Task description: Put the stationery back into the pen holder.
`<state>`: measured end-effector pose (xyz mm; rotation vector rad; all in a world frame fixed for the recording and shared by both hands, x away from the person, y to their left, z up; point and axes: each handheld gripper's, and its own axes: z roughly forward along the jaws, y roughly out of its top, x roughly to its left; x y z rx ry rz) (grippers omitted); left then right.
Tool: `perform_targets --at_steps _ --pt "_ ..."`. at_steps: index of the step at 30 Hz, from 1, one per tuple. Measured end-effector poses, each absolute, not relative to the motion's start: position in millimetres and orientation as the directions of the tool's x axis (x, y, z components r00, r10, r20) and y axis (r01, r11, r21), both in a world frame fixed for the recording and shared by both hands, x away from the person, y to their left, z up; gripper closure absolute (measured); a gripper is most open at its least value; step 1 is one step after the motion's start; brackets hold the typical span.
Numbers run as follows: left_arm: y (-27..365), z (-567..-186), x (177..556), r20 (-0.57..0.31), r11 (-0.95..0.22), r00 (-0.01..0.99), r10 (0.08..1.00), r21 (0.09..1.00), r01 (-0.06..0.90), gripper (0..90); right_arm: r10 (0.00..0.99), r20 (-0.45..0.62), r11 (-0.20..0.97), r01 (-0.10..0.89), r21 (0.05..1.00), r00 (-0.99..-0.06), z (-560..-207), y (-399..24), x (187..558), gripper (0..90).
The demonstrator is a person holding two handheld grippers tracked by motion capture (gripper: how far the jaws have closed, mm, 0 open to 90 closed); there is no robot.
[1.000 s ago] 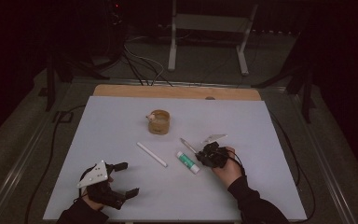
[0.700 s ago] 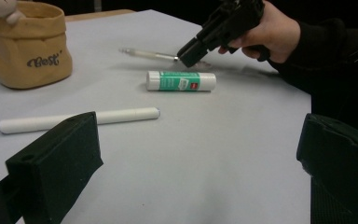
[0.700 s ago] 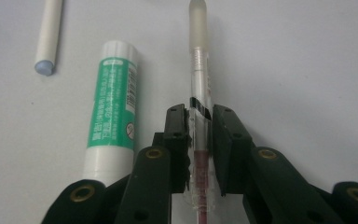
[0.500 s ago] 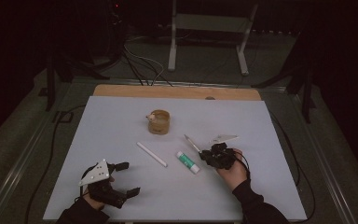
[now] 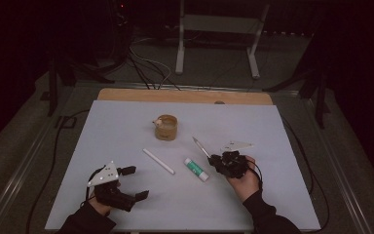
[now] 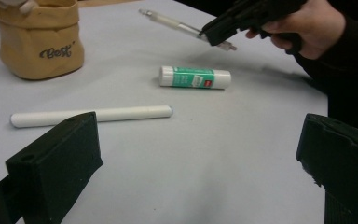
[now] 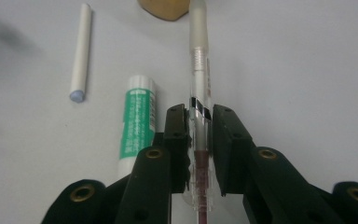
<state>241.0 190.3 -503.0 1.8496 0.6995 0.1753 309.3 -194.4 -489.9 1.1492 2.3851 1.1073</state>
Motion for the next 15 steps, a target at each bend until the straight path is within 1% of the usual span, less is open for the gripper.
perform_targets --at_steps 4,10,15 --pt "187.0 -498.7 245.8 -0.229 -0.203 0.814 0.534 0.900 0.386 0.3 0.761 0.079 0.377 0.537 0.754 -0.644 -485.3 -195.1 305.4 76.9" --pt "174.0 -491.2 251.0 -0.213 -0.207 0.824 0.526 0.907 0.366 0.3 0.759 0.083 0.360 0.523 0.773 -0.646 -479.9 -195.0 299.5 76.9" --pt "165.3 -481.5 256.6 -0.222 -0.169 0.816 0.535 0.918 0.360 0.3 0.757 0.070 0.353 0.497 0.793 -0.649 -476.9 -190.8 293.2 76.9"
